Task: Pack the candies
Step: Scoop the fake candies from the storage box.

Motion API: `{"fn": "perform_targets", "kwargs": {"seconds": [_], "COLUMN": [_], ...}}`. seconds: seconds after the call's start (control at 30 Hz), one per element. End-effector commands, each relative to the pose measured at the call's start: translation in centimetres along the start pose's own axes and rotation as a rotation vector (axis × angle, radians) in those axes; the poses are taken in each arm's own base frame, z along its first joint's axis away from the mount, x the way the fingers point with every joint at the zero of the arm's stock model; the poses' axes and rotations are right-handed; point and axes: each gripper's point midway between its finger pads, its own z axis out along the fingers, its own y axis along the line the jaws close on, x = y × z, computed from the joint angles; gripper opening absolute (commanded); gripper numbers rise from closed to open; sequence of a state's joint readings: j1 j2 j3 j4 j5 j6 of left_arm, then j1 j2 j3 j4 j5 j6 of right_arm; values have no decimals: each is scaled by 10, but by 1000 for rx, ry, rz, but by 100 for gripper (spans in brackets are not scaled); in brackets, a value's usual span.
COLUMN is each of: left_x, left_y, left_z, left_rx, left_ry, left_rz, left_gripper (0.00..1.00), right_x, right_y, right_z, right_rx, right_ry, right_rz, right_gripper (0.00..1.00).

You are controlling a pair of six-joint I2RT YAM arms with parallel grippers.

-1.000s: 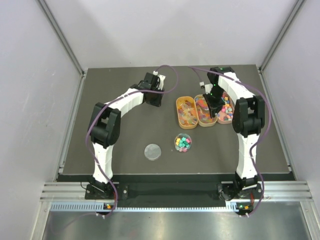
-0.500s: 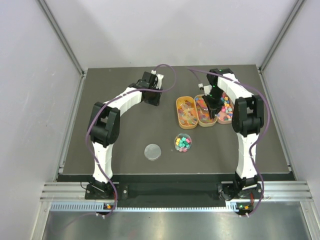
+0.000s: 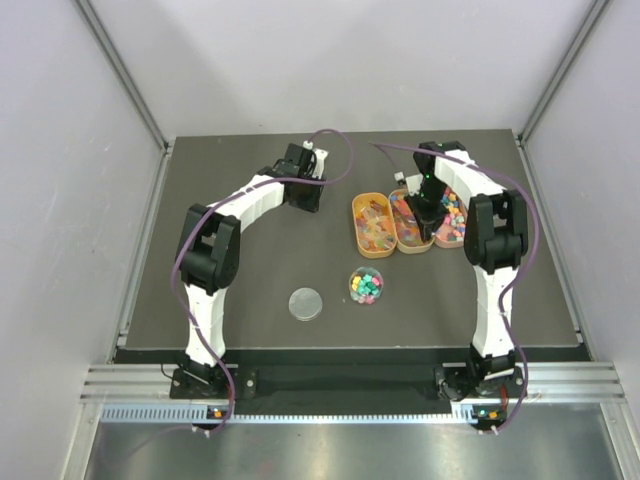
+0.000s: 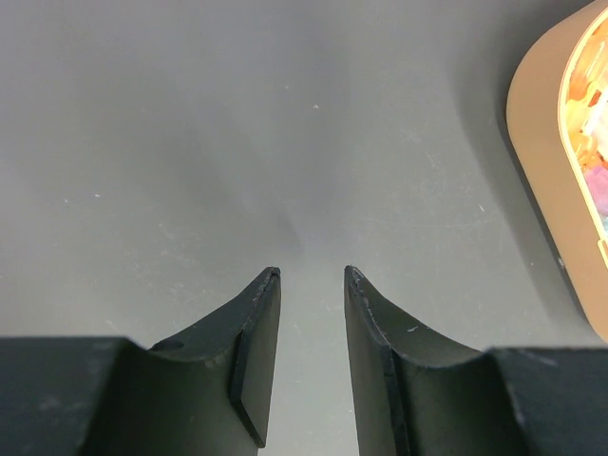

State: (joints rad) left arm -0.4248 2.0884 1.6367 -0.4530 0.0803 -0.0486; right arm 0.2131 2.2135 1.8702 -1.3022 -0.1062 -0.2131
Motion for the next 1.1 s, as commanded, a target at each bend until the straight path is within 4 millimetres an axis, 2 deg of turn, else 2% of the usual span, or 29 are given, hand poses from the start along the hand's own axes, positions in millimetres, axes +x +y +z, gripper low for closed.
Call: {"fn": "perform_targets", "kwargs": {"seconds": [0.0,0.13,0.43,0.67,0.87,0.97,1.07], "left_x": [-19,-21,-22,-37,-46,-52,-59], "left_y": [3,6,9,11,14,22,24], "left_z": [-15,-22,-35,-43,-43,-44,-48], "left_rx": [-19,-37,-57,-66,-74,-116,-132], "left_ry": [-45,-52,-55,-75,-79,-92,-115], "left_rz": [17,26,43,103,154,170,182], "left_gripper": [38,39,39,38,38,38,38], "right_x": [-8,-6,-14,-17,-11,-3,-5], "right_y": [-6,-6,-2,-1,1,4,5], "right_z": [4,14,13,2,7,14,6], "right_rx": [15,15,24,40,50,38,47], "right_ry": [-64,-89,-246,-372,-460,-476,-542], "right_rz": [-44,-53,-49,-51,-40,-20,-23], "right_gripper": [0,0,0,0,0,0,0]}}
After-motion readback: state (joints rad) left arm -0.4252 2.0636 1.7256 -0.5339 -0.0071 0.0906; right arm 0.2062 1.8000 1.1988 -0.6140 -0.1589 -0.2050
